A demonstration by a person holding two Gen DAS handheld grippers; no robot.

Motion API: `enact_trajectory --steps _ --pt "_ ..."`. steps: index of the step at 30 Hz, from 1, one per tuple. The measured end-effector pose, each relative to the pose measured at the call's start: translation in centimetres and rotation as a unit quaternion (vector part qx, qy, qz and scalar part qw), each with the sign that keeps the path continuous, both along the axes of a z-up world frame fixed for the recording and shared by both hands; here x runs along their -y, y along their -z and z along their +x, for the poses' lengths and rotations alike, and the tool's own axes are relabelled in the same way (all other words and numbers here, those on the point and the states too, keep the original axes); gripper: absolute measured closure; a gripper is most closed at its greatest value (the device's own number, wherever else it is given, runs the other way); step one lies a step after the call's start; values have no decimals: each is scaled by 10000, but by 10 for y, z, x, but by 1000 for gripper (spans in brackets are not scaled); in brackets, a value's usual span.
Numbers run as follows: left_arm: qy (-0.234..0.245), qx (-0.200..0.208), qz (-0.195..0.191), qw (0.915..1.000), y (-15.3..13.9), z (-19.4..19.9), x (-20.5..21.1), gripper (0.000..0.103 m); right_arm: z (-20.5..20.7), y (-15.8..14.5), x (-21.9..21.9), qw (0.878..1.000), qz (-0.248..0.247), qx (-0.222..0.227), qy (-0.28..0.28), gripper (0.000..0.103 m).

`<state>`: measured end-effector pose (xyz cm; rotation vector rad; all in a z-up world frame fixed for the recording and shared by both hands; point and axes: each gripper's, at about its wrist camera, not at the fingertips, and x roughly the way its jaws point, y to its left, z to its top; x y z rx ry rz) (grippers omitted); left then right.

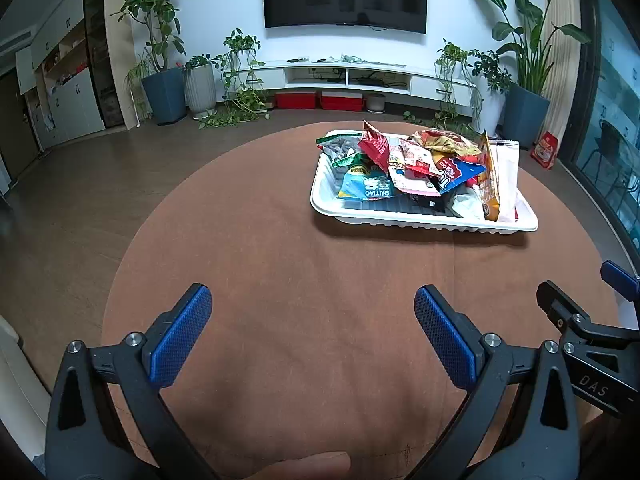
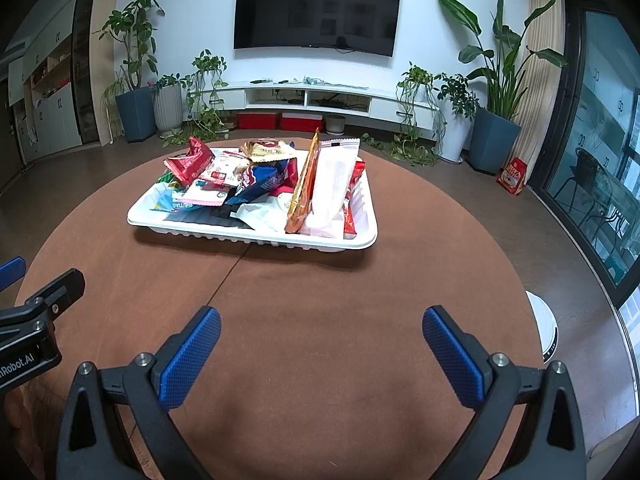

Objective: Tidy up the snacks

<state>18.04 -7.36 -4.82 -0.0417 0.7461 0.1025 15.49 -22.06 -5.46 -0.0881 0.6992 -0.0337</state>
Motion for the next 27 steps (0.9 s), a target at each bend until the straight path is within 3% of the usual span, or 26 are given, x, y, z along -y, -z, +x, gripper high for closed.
enact_trajectory --steps 27 --pt "7 3 16 10000 0 0 0 0 0 -2 1 10000 -13 -10 -5 0"
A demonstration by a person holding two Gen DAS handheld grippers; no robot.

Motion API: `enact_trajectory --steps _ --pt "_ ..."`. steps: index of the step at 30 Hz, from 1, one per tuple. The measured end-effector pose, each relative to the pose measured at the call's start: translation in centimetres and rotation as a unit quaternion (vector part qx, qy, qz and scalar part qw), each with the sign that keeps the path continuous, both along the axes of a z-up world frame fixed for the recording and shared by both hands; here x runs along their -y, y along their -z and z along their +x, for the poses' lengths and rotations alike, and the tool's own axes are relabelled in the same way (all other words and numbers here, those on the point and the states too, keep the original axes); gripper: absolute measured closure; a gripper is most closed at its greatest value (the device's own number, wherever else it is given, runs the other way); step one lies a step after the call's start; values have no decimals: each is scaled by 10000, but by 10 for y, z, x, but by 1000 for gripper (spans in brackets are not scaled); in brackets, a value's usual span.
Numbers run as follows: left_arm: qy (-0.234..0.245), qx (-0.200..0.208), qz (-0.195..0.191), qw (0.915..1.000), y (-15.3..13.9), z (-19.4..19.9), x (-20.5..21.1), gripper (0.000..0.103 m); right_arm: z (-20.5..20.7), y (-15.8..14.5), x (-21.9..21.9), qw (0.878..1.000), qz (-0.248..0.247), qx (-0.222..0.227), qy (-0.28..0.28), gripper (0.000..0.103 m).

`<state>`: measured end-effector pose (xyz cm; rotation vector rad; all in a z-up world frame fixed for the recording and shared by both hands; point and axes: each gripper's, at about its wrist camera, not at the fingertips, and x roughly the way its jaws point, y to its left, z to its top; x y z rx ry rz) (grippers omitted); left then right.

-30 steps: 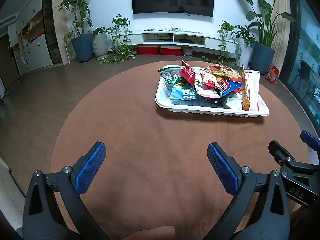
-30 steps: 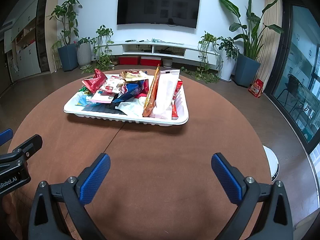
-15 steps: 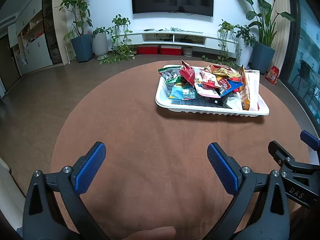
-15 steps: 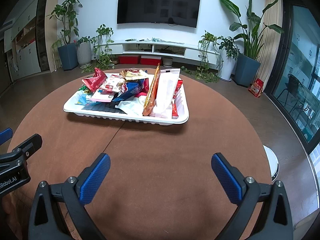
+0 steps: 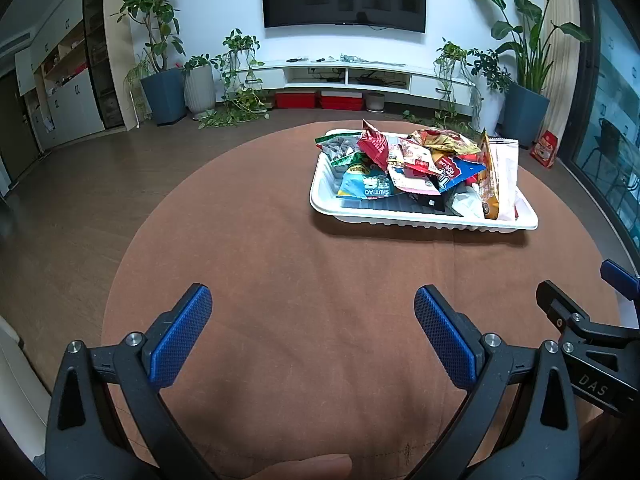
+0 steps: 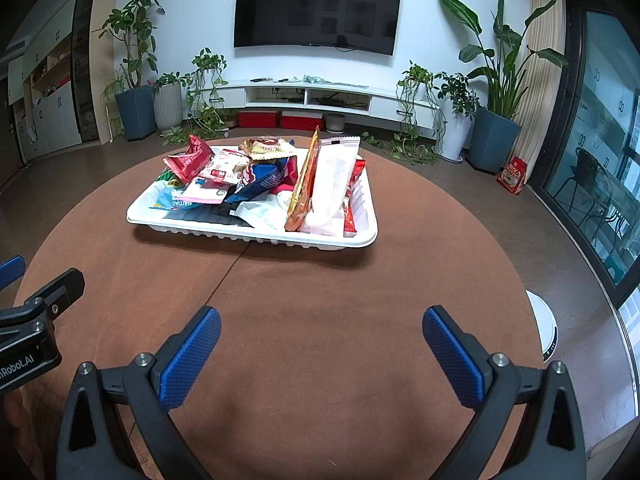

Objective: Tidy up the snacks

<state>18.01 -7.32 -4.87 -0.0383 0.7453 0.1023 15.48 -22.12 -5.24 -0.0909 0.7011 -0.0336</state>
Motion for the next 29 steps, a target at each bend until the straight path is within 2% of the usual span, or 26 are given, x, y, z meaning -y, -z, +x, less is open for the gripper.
enact_trajectory --steps 29 --pt "105 21 19 9999 2 -2 -4 0 -1 -1 1 10000 -1 -30 -5 0"
